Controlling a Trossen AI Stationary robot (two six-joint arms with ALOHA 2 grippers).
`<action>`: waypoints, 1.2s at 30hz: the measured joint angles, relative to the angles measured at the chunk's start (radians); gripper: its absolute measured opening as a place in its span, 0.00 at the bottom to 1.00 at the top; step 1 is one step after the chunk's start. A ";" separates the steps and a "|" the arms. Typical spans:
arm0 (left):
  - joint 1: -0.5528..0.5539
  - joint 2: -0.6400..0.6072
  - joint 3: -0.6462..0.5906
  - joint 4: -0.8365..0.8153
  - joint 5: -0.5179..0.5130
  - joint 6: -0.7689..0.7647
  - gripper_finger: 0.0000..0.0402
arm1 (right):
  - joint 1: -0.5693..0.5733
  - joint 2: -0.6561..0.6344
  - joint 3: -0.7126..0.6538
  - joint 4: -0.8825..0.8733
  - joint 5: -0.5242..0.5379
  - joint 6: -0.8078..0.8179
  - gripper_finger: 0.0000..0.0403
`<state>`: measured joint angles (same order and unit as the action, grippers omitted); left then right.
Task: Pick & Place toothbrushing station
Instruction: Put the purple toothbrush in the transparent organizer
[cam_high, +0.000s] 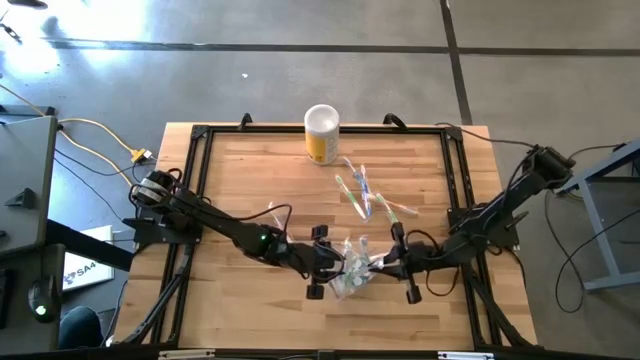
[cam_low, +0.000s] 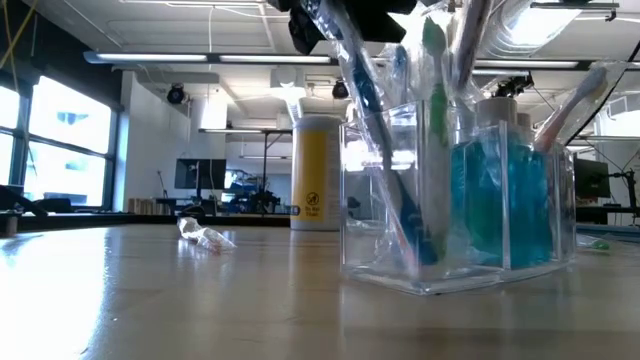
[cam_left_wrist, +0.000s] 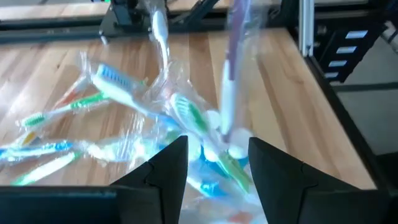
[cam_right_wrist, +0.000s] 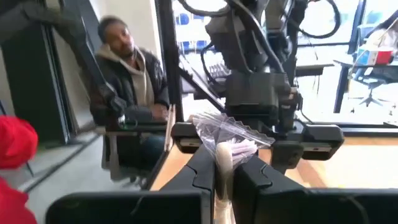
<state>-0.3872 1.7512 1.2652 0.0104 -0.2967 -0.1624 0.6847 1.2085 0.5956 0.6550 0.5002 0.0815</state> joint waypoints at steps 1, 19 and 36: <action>0.000 0.000 0.000 -0.012 0.000 -0.005 0.41 | 0.000 -0.003 0.019 -0.040 0.001 0.000 0.03; -0.008 -0.114 0.000 -0.081 -0.005 -0.043 0.41 | 0.101 -0.023 0.309 -0.684 0.262 0.244 0.03; -0.021 -0.271 0.000 -0.440 -0.061 -0.144 0.41 | -0.013 0.184 0.308 -0.774 0.333 0.515 0.03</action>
<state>-0.4080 1.4801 1.2652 -0.4297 -0.3577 -0.3060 0.6715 1.3926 0.9039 -0.1185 0.8334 0.5963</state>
